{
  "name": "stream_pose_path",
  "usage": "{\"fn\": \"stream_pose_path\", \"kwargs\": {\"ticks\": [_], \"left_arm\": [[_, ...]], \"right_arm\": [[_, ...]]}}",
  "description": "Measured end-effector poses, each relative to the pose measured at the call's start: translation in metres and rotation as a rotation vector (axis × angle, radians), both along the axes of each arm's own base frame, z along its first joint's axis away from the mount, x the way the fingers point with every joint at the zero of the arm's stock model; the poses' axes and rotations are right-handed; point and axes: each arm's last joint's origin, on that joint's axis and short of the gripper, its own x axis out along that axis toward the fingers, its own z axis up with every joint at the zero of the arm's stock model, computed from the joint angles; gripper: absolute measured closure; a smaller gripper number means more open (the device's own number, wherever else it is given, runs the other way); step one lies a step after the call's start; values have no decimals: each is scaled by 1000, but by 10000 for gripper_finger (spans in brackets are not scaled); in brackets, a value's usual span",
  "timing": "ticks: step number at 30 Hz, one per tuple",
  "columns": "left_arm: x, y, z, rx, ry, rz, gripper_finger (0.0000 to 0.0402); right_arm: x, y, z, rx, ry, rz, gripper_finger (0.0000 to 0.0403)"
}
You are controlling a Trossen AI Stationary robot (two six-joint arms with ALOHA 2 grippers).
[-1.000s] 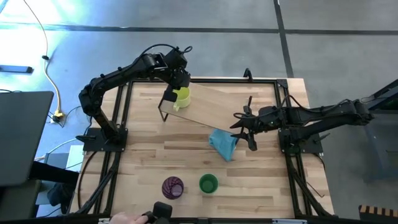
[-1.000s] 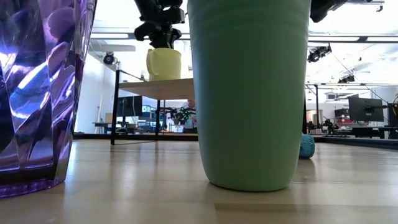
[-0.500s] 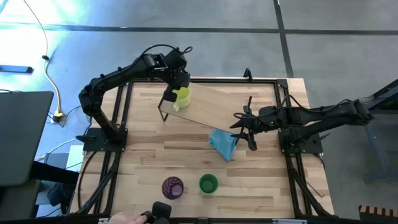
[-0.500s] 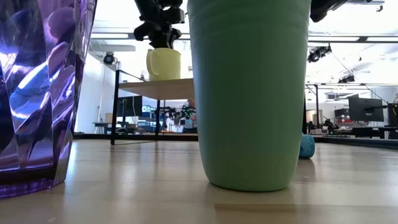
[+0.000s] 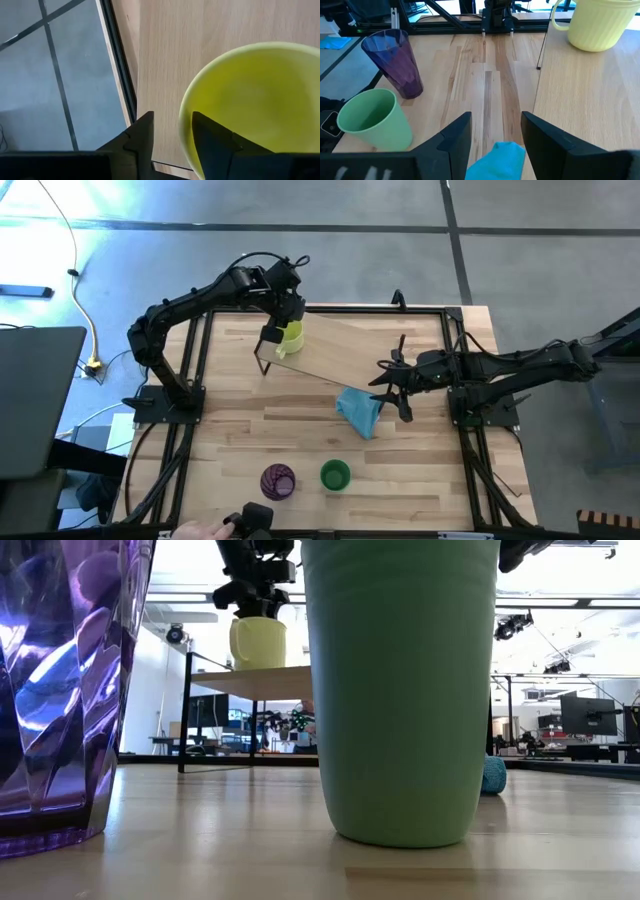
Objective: Stack small to large cups/mugs on shelf
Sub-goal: Put the green cup on the shelf
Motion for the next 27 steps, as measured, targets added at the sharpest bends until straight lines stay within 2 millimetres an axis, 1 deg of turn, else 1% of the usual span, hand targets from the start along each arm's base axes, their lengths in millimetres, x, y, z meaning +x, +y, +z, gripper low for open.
{"fn": "stream_pose_path", "kwargs": {"ticks": [19, 27], "left_arm": [[3, 2, 3, 30, -45, 3, 275], [3, 2, 3, 14, -60, 40, 275]], "right_arm": [[0, 0, 0, 0, 1, 0, 240], [0, 0, 0, 0, 1, 0, 240]]}}
